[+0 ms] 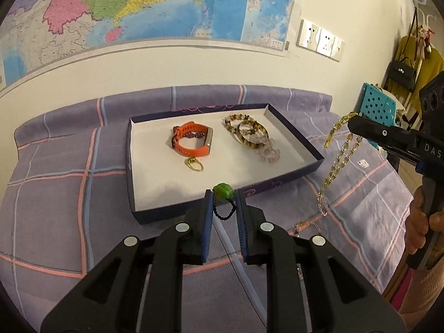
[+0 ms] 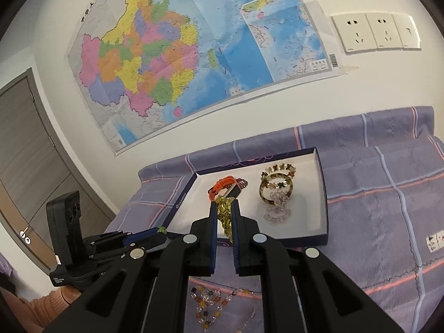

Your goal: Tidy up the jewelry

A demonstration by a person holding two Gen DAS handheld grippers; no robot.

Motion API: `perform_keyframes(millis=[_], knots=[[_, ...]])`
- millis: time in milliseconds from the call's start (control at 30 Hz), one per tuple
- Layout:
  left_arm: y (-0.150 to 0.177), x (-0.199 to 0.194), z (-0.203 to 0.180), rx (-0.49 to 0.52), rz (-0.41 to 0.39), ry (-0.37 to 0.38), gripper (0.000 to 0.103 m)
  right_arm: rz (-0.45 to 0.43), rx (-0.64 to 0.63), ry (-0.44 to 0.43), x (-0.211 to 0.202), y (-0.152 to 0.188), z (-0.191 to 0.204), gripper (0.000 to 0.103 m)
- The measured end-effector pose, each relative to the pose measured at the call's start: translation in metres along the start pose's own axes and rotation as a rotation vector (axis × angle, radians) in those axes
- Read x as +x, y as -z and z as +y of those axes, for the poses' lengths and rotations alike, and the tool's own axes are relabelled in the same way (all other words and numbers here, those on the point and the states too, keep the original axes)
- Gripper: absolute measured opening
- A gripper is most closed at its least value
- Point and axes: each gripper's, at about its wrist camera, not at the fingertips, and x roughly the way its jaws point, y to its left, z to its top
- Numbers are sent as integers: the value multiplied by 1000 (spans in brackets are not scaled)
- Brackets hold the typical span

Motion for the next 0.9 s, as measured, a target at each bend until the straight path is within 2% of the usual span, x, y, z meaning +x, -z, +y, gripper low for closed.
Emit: perform_keyframes(millis=[267,500,667,900], knots=[[-10,3,12,-17,-11,2,17,-6,-62,-24,-2,-18,14,8],[-26,1,12,11,-43,-6,17,-2,-120,-41,-4,-40,21,8],[-40,1,17,30,-71,-18,17,9,-119,-54,5,-52,15,8],[-50,16,27,26,-57,-36,17,-2,-108,-88,14,-73,7,8]])
